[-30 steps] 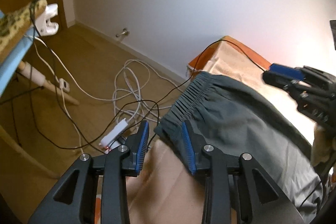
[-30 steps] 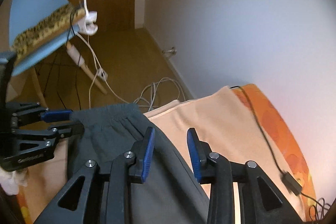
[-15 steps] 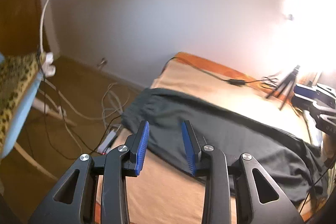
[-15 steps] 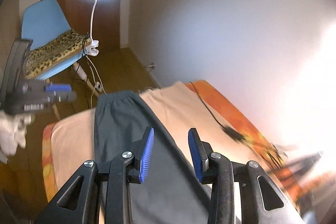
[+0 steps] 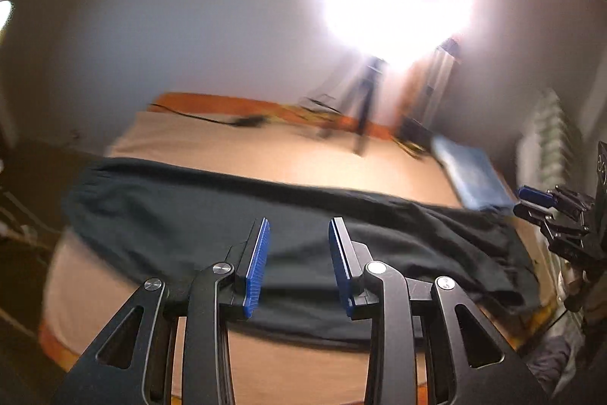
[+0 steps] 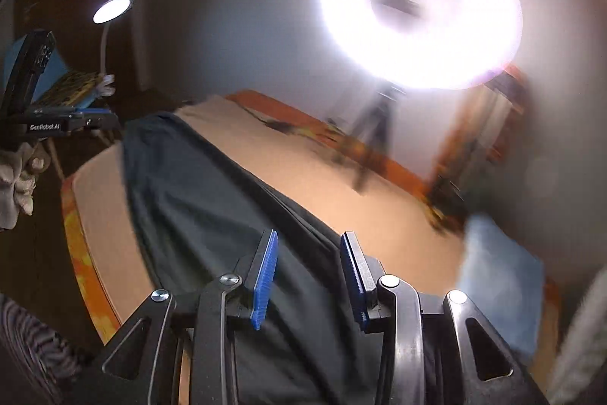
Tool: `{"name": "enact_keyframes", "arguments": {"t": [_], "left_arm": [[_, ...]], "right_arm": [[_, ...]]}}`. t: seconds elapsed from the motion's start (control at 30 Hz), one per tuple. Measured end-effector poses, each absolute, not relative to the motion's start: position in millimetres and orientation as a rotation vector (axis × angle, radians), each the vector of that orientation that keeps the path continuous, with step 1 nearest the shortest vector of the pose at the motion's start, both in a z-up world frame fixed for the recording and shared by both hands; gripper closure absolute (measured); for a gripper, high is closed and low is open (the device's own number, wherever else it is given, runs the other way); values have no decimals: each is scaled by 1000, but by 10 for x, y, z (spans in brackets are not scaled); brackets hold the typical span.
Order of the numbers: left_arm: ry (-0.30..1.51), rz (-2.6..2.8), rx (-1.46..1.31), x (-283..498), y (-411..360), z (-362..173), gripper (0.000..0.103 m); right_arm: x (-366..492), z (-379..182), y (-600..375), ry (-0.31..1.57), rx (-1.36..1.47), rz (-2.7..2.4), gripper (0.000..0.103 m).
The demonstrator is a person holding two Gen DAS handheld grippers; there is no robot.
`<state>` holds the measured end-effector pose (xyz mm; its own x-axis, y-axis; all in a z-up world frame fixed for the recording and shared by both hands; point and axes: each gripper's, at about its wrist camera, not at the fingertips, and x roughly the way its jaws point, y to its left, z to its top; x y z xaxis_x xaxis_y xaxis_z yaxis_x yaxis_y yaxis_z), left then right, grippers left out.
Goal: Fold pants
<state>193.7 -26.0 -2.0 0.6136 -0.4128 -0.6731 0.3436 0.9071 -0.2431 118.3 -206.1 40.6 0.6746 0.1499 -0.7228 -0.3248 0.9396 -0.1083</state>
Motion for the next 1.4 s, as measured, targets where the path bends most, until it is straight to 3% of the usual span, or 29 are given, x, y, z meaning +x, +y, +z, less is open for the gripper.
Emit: {"name": "enact_keyframes", "arguments": {"t": [0.43,0.83,1.4], "left_arm": [[937,-700,7,1446,-1888,-520,72],[1080,-758,124,1156,-2309,-1060,72],[1132,-752,150,1218,-2372,-1292,72]], "right_arm": [[69,116,-3376,875,-159,113,68],[-690,-218,-4000,985,-208,262,68],[-627,-697,-3733,998,-431,366,71]]}}
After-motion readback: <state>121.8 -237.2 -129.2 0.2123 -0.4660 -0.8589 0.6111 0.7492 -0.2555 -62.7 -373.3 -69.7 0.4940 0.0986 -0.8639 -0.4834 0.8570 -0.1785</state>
